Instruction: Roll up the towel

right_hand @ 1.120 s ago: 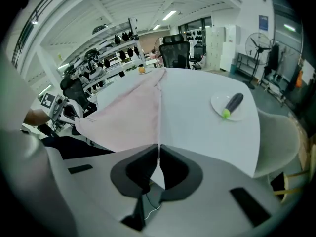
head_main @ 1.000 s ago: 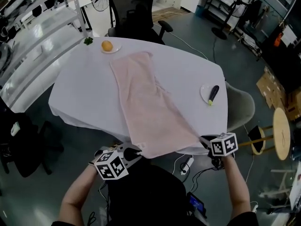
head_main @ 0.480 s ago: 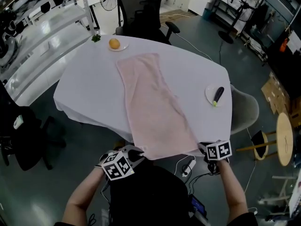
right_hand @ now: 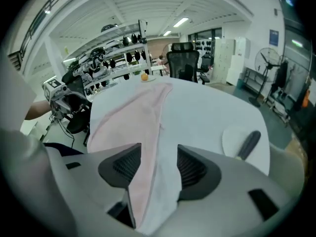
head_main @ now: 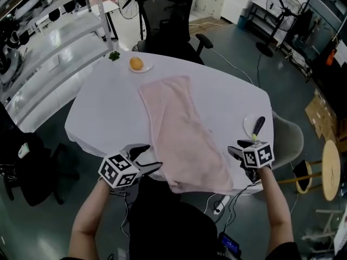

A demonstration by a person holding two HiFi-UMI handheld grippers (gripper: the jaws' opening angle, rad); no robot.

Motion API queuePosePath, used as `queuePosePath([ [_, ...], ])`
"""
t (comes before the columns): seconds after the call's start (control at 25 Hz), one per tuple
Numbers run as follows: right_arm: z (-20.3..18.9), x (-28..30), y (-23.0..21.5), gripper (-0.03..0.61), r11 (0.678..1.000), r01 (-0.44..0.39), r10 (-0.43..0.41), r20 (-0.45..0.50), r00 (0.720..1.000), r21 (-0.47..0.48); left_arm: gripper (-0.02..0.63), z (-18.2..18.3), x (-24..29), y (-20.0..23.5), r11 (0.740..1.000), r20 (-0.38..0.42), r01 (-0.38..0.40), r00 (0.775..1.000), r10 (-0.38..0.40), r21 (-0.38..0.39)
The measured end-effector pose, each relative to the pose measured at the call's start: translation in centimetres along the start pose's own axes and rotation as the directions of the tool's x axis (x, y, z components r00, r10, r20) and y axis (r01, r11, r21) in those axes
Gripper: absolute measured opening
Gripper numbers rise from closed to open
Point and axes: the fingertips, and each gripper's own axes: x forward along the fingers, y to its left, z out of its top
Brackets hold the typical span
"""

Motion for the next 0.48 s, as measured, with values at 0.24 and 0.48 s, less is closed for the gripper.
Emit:
queuePosePath([
  [0.24, 12.9, 6.9, -1.6, 0.244, 0.992, 0.036, -0.029, 0.062, 0.998, -0.121, 0.351, 4.5, 1.0, 18.5, 0.945, -0.038, -0.313, 0.95, 0.31, -0.099],
  [0.48, 21.7, 15.0, -3.4, 0.244, 0.988, 0.035, -0.03, 0.038, 0.999, -0.152, 0.342, 5.7, 4.6, 29.6, 0.916, -0.179, -0.4, 0.904, 0.387, -0.038],
])
